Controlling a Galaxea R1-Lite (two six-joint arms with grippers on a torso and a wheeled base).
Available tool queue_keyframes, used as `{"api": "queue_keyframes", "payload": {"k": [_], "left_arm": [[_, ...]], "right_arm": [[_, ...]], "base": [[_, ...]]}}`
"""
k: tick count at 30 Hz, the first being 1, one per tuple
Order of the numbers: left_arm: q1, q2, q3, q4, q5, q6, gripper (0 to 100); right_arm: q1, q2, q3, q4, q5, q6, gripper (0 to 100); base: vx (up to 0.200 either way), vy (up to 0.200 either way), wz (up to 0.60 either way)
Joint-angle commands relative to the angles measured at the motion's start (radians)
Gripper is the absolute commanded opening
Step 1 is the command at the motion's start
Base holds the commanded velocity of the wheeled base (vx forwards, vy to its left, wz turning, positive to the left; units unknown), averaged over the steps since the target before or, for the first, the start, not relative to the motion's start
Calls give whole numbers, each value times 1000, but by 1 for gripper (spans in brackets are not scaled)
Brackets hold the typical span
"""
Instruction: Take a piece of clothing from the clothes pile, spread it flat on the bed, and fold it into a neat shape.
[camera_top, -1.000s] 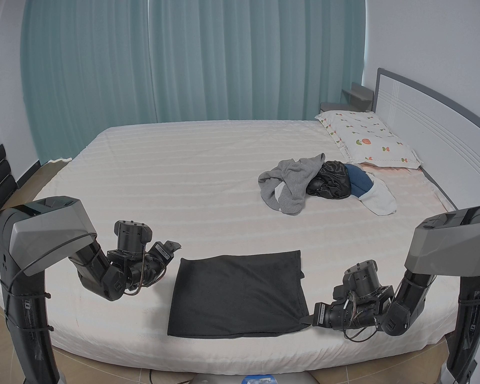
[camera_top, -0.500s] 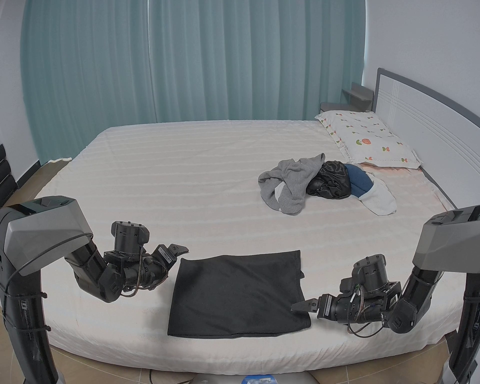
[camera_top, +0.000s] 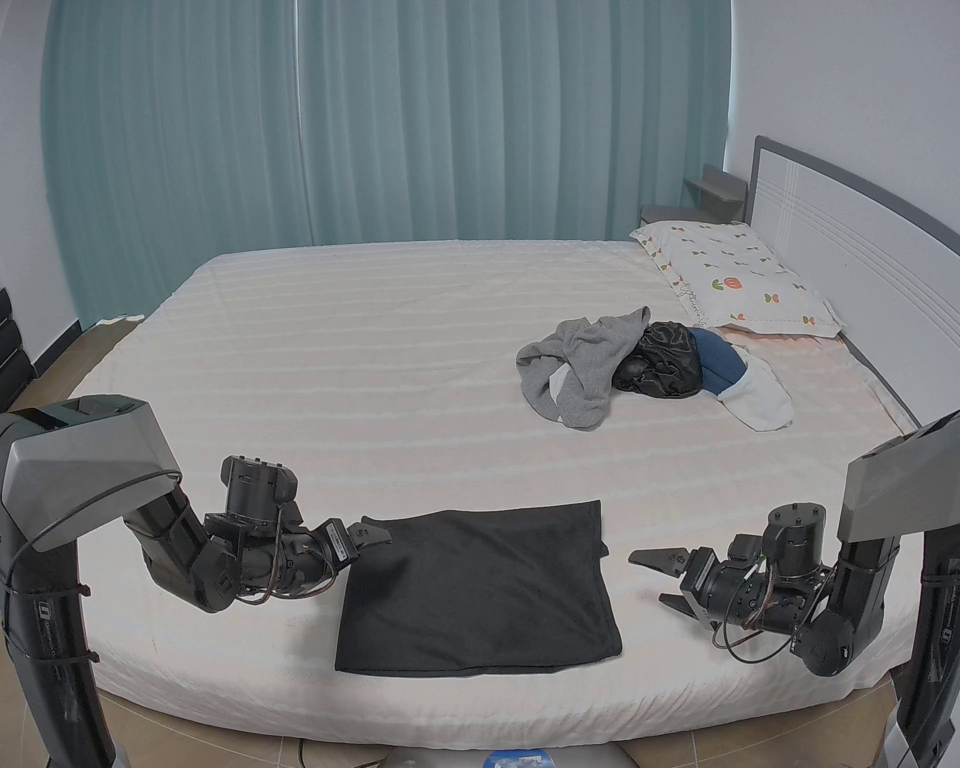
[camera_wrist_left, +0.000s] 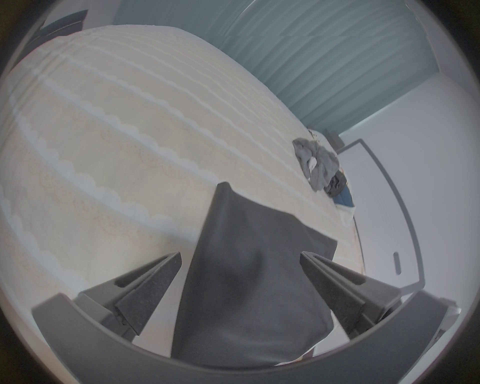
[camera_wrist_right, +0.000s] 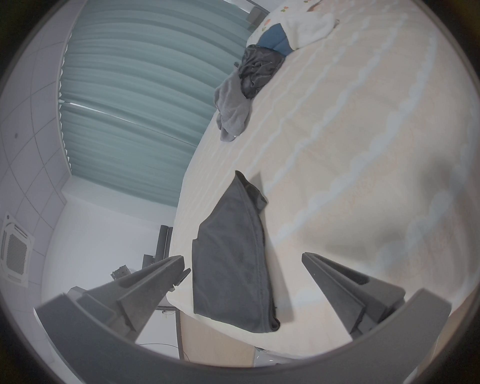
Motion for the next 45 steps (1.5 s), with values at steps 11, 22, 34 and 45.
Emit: {"api": "queue_keyframes", "payload": {"k": [11, 22, 34, 45], "left_arm": [[-73, 63, -2, -9, 86, 19, 100], [-69, 52, 3, -9, 85, -24, 0], [-53, 46, 34, -10, 86, -29, 0], [-50, 46, 66, -117, 86, -44, 0]], "right_arm": [[-13, 65, 38, -55, 8, 35, 100], [-13, 65, 41, -55, 8, 36, 100], [-13, 63, 46, -56, 8, 36, 100], [-13, 65, 46, -56, 8, 35, 100]], "base": [[0, 0, 0], [0, 0, 0], [0, 0, 0], [0, 0, 0]]}}
